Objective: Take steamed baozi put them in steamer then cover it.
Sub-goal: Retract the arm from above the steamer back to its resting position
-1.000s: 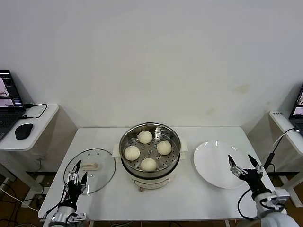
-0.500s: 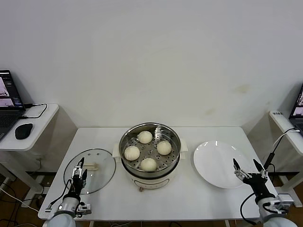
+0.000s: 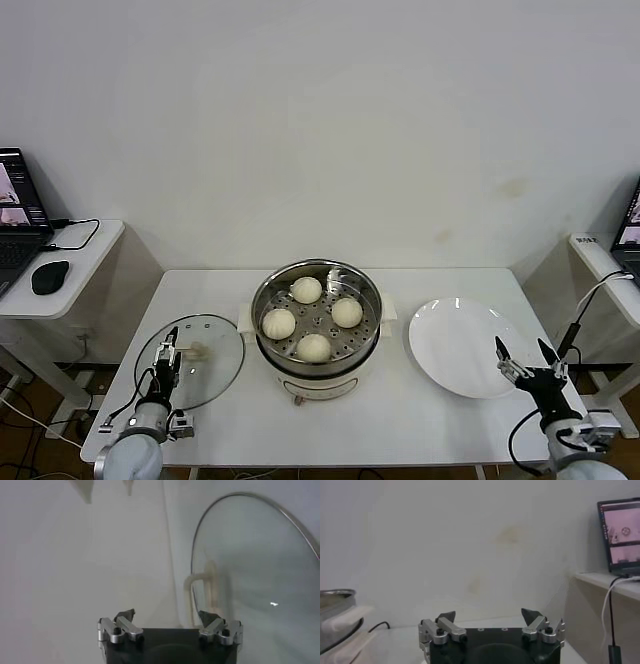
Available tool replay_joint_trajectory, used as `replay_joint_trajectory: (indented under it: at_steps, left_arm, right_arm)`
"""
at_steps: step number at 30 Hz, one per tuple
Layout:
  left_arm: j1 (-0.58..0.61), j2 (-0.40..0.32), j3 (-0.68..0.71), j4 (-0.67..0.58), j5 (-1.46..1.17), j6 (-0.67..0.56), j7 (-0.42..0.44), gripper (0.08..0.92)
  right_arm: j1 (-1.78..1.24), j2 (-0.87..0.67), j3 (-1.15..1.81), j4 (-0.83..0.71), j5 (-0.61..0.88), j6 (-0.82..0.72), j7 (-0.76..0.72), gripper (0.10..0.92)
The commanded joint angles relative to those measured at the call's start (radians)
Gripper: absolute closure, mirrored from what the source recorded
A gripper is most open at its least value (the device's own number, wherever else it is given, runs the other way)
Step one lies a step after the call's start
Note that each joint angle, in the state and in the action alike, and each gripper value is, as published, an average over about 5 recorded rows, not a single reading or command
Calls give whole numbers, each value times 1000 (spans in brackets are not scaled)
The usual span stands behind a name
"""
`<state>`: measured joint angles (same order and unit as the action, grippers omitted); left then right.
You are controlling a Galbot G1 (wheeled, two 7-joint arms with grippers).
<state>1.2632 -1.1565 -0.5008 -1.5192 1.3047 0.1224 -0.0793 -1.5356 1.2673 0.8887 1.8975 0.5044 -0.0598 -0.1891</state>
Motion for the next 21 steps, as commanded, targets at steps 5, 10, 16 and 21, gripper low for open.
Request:
replay_joint_trajectory:
  at_steps: [5, 10, 16, 21]
  left_arm:
    - [-67, -11, 19, 52, 16, 41, 24, 177]
    - [-82, -21, 30, 62, 13, 66, 27, 177]
    - [-106, -28, 35, 85, 9, 75, 18, 177]
    - [-128, -35, 43, 103, 2, 76, 13, 177]
  right_arm:
    - [-9, 4, 8, -1, 0, 5, -2, 202]
    - [-12, 7, 8, -1, -2, 7, -2, 203]
    - [-19, 1, 19, 8, -1, 7, -3, 202]
    - [-25, 2, 23, 8, -2, 9, -3, 203]
